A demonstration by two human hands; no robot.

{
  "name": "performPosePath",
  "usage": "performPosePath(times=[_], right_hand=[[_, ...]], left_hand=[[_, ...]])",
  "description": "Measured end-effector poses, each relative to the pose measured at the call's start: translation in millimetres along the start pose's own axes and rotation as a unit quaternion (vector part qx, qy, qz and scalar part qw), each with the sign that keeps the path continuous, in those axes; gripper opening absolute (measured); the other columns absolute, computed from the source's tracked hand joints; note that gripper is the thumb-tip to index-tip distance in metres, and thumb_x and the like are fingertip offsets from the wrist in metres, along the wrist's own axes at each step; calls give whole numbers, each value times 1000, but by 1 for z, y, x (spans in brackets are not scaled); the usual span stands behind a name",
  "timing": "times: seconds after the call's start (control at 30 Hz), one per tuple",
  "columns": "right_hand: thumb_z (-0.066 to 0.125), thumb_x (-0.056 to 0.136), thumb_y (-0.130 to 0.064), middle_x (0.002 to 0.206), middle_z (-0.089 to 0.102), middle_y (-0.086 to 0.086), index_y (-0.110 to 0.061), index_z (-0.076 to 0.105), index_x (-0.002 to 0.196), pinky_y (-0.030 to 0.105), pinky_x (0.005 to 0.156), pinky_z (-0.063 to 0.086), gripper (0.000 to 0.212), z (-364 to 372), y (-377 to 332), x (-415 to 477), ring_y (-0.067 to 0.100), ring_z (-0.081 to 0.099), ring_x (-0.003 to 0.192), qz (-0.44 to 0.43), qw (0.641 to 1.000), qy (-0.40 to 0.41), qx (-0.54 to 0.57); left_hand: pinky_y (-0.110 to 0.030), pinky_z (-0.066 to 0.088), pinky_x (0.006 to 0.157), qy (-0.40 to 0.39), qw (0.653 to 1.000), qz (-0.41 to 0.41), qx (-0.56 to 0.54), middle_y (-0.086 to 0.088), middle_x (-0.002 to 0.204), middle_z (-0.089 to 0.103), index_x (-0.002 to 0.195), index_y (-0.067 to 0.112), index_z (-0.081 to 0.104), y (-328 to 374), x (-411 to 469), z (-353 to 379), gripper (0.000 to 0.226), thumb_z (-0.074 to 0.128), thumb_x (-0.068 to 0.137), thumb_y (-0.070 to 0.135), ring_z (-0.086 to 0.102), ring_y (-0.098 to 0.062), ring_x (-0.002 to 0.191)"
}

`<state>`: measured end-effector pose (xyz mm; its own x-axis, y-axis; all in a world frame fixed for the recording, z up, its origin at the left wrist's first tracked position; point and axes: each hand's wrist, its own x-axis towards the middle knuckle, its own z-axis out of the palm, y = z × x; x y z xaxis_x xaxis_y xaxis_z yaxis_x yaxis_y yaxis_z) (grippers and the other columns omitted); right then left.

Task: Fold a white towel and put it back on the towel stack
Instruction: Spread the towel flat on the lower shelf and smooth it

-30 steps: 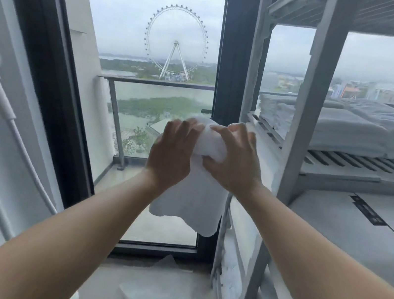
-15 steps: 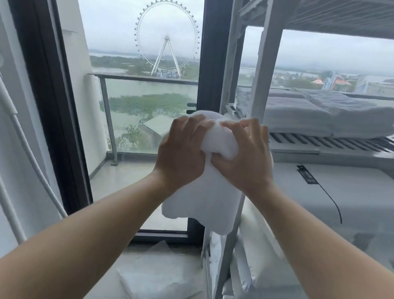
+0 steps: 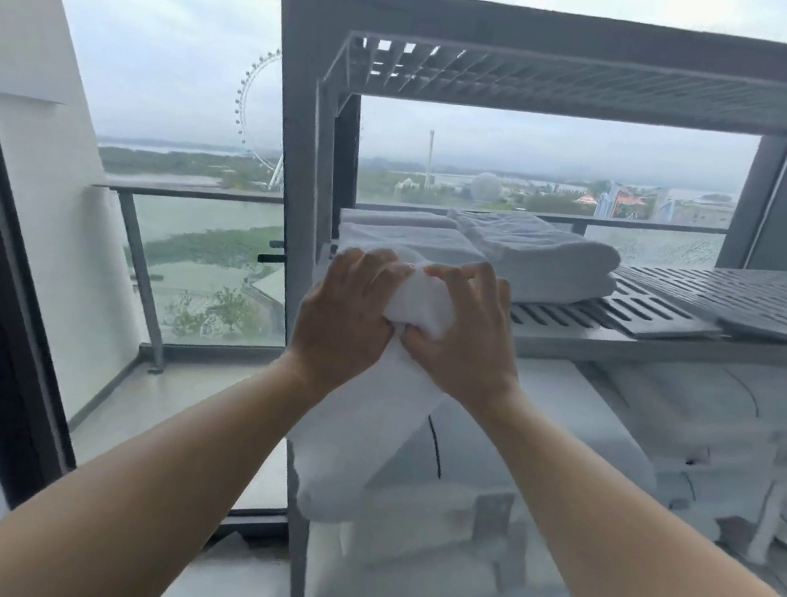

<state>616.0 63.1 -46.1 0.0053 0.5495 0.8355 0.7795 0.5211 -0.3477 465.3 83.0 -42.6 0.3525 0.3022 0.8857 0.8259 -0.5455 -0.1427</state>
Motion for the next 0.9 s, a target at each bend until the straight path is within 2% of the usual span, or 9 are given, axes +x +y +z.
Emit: performPosePath(times=[0.1, 0.3, 0.43, 0.57, 0.67, 0.77, 0.83, 0.9], right_hand=[[72, 69, -29, 105, 49, 9, -19, 57, 113, 40, 82, 39, 48, -31, 52, 9, 32, 45, 97, -6, 1000, 12, -3], [70, 75, -35, 108, 48, 6, -24, 53, 118, 41, 76, 43, 48, -84, 150, 23, 31, 47, 100, -8, 1000, 20, -1], [67, 77, -24, 108, 49, 11, -17, 54, 120, 39, 83, 38, 46, -116, 213, 36, 31, 47, 97, -23, 997, 67, -29], [65, 71, -7, 106, 50, 16, -8, 55, 116, 47, 87, 41, 46, -139, 268, 53, 28, 41, 99, -42, 991, 114, -55], [65, 72, -5, 108, 52, 19, -5, 55, 115, 49, 87, 42, 45, -153, 316, 68, 36, 47, 100, -50, 988, 115, -92], [68, 73, -5, 107, 53, 22, -1, 57, 114, 44, 88, 41, 43, -166, 369, 88, 42, 51, 97, -65, 982, 112, -138], [66, 74, -5, 107, 53, 22, 0, 56, 115, 39, 88, 35, 42, -175, 404, 103, 41, 51, 98, -72, 980, 100, -159], [65, 75, -5, 107, 52, 20, -1, 55, 116, 35, 88, 32, 43, -182, 435, 122, 38, 50, 98, -62, 981, 89, -159]], left_hand=[[-45, 56, 73, 24, 1000, 4, 3, -11, 116, 62, 112, 11, 56, 41, 29, 33, 47, 72, 69, 7, 55, -33, 104], [-37, 52, 69, 51, 999, 6, -17, -9, 114, 62, 110, 10, 61, 121, 81, 97, 44, 68, 67, 2, 41, -25, 105], [-35, 53, 71, 51, 998, 0, -36, -8, 115, 62, 111, 10, 62, 168, 118, 142, 48, 64, 64, -1, 42, -24, 105], [-38, 55, 70, 41, 997, 3, -63, -10, 115, 63, 113, 8, 63, 206, 150, 183, 51, 62, 64, -6, 55, -33, 105], [-37, 54, 66, 43, 995, -10, -85, -10, 115, 63, 113, 8, 63, 231, 178, 228, 50, 63, 65, -4, 55, -32, 105], [-36, 54, 65, 59, 993, -6, -101, -10, 115, 63, 112, 7, 64, 252, 204, 278, 50, 65, 64, -4, 54, -31, 106], [-37, 55, 64, 60, 991, -3, -119, -10, 115, 63, 113, 7, 64, 264, 225, 310, 50, 64, 64, -3, 49, -28, 108], [-38, 56, 66, 58, 990, -3, -131, -10, 115, 63, 112, 7, 63, 272, 249, 339, 49, 63, 64, -2, 51, -30, 107]])
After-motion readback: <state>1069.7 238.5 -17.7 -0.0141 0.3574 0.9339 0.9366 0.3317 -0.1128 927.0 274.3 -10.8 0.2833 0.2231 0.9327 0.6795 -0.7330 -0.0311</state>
